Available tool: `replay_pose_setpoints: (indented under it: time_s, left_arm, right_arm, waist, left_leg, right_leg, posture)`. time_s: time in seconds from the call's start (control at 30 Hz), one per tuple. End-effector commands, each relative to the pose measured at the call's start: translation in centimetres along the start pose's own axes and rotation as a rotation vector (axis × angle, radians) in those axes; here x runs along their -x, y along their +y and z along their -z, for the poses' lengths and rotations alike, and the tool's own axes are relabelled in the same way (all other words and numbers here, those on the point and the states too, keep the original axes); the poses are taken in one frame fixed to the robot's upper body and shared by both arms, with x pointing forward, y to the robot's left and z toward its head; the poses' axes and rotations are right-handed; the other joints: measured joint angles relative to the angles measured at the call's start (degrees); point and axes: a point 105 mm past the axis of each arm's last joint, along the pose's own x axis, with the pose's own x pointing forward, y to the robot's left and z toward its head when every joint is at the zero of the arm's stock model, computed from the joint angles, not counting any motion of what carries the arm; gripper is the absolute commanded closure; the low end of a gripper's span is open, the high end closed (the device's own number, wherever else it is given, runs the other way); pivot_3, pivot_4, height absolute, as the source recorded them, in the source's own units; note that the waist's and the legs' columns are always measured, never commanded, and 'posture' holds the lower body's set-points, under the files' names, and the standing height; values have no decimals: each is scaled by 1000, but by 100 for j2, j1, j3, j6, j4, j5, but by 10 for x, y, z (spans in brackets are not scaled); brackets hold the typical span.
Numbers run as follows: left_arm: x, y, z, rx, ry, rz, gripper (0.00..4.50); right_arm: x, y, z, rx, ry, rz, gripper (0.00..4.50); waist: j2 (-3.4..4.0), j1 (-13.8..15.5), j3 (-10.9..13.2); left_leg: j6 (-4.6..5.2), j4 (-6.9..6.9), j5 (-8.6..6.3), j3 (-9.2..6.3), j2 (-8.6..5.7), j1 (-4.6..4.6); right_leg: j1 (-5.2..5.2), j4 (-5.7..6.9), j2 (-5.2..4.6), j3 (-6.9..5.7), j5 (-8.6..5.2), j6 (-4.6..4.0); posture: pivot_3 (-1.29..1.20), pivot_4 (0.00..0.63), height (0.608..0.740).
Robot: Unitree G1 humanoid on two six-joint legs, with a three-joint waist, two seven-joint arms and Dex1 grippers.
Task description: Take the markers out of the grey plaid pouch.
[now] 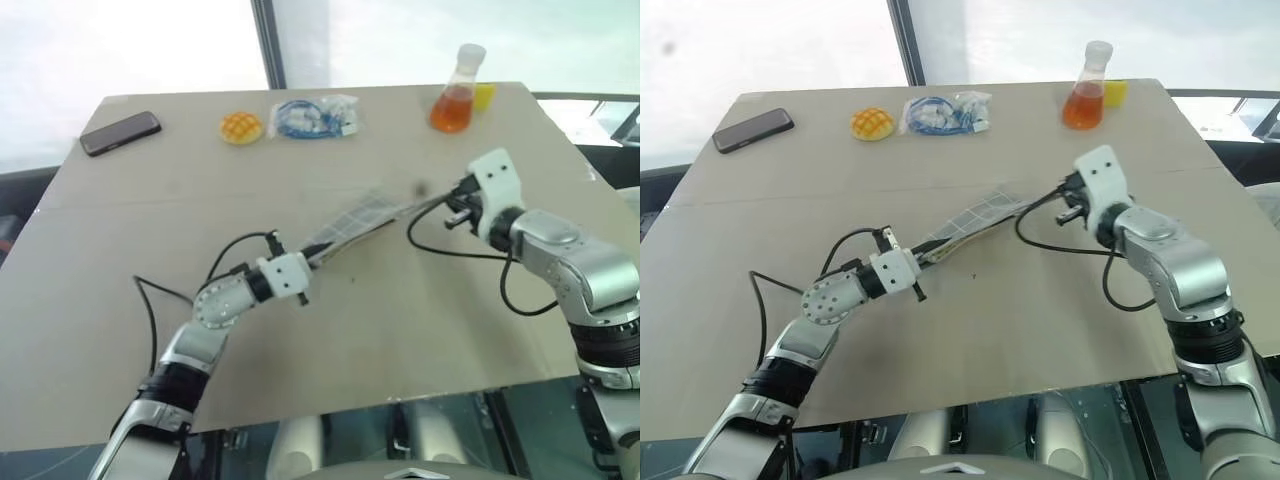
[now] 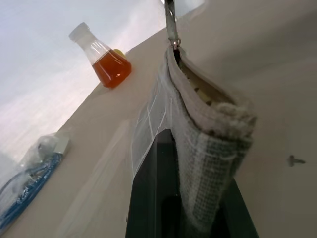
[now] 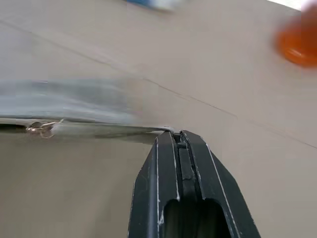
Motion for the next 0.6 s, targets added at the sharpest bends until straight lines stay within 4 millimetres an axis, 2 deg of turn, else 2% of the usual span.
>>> replay_pose_setpoints:
  time_s: [0.03,0.1,0.17,0.2,0.23,0.33,0.4,0.43,0.53,0.6]
  left_arm:
    - [12,17,2,42,10,-62,4500]
    - [12,19,1,68,-2,-71,4500]
    - [9,20,-4,138,-39,-68,4500]
    - [8,19,-5,172,-52,-61,4500]
    - [7,19,-7,196,-62,-52,4500]
    - [6,16,-12,292,-100,-11,4500]
    - [5,16,-14,327,-120,27,4500]
    - [5,16,-15,333,-126,42,4500]
    - [4,19,-18,355,-147,72,4500]
    - [4,19,-20,361,-164,92,4500]
  right_arm:
    - [19,-49,-17,33,-74,205,4476]
    - [20,-47,-18,31,-86,192,4476]
    - [28,-12,-24,76,-109,-25,4476]
    - [32,3,-24,77,-115,-110,3949]
    - [36,15,-24,79,-114,-173,3763]
    - [50,37,-17,90,-97,-277,2258]
    - [65,48,-17,62,-95,-366,2258]
    - [71,52,-19,37,-104,-402,2510]
    - [79,69,-28,-11,-138,-472,3873]
    - [71,80,-34,-45,-160,-488,4424]
  waist:
    - [1,-4,1]
    - [1,-7,1]
    - [6,-7,4]
    - [7,-4,4]
    - [7,-3,4]
    - [6,-9,3]
    - [5,3,4]
    - [5,6,4]
    - [4,3,4]
    - [3,-15,3]
  left_leg:
    - [0,0,0,-1,1,1]
    - [0,-1,0,-2,4,2]
    - [0,-1,0,-3,5,2]
    - [0,-3,0,-3,4,1]
    - [0,-6,0,-3,3,1]
    - [0,-11,0,-6,3,1]
    - [0,-11,0,-9,3,1]
    - [0,-11,0,-10,3,1]
    - [0,-2,0,-10,1,1]
    - [0,4,0,-14,3,4]
  right_leg:
    - [0,1,2,0,0,0]
    - [0,2,6,0,0,1]
    - [-1,1,7,0,0,0]
    - [-1,0,6,1,0,0]
    - [-1,-1,6,2,0,0]
    - [-1,-5,7,2,-1,2]
    - [0,-5,7,1,-4,5]
    - [1,-5,6,1,-4,5]
    - [1,-5,4,2,-6,5]
    - [6,-3,6,1,-19,-11]
  posture:
    - [0,150,740]
    - [0,150,740]
    - [0,150,740]
    - [0,150,740]
    - [0,150,740]
    - [0,150,740]
    - [0,150,740]
    - [0,150,740]
    - [0,150,740]
    - [0,150,740]
